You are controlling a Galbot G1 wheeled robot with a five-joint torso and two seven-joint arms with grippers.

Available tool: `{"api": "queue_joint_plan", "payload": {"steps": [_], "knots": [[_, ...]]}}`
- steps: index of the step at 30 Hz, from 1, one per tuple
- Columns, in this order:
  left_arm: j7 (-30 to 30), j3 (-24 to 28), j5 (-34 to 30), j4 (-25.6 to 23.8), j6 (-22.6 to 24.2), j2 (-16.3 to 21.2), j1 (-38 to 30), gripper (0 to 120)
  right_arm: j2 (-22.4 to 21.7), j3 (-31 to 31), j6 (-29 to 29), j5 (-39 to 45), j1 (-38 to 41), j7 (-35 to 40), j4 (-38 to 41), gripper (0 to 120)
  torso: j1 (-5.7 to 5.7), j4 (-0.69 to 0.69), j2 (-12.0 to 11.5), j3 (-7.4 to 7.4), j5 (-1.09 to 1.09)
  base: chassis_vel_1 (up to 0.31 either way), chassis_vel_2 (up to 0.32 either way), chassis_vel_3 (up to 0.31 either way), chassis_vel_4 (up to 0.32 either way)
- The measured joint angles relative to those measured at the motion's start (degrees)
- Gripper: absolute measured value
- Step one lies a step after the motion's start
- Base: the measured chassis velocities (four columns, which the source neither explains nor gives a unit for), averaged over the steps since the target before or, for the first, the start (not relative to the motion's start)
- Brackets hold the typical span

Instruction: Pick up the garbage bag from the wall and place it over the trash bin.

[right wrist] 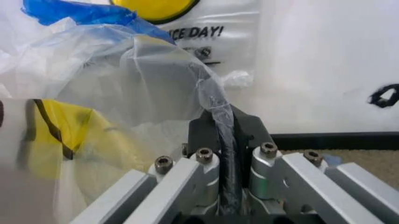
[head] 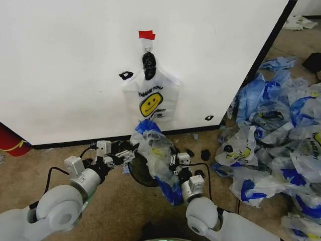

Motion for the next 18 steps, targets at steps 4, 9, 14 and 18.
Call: {"api": "queue_joint_plan", "payload": {"steps": [4, 9, 14, 18], "knots": [[-0.88, 0.12, -1.03, -3.25, 0.94, 0.39, 0.01, 100, -0.05, 0.82, 0.00, 0.00, -0.03, 0.04, -0.08, 1, 0.00, 0.00, 0.00, 0.00, 0.00, 0.000, 0.000, 0.000, 0.000], [-1.69, 0.93, -3.88, -7.10, 2.91, 0.49, -0.69, 99, 0.17, 0.85, -0.06, 0.10, 0.79, 0.08, -0.67, 1, 0.00, 0.00, 0.00, 0.00, 0.01, 0.000, 0.000, 0.000, 0.000], [-1.59, 2.35, -4.14, -6.66, 3.61, 0.18, -1.07, 98, 0.65, -0.01, -0.57, 0.28, 1.64, 0.30, -0.49, 1, 0.00, 0.00, 0.00, 0.00, -0.01, 0.000, 0.000, 0.000, 0.000], [-1.43, 3.62, -3.79, -5.60, 3.64, 0.22, -1.36, 98, 0.59, -1.25, -0.89, 0.22, 2.54, 0.31, -0.16, 1, 0.00, 0.00, 0.00, 0.00, -0.02, 0.000, 0.000, 0.000, 0.000]]}}
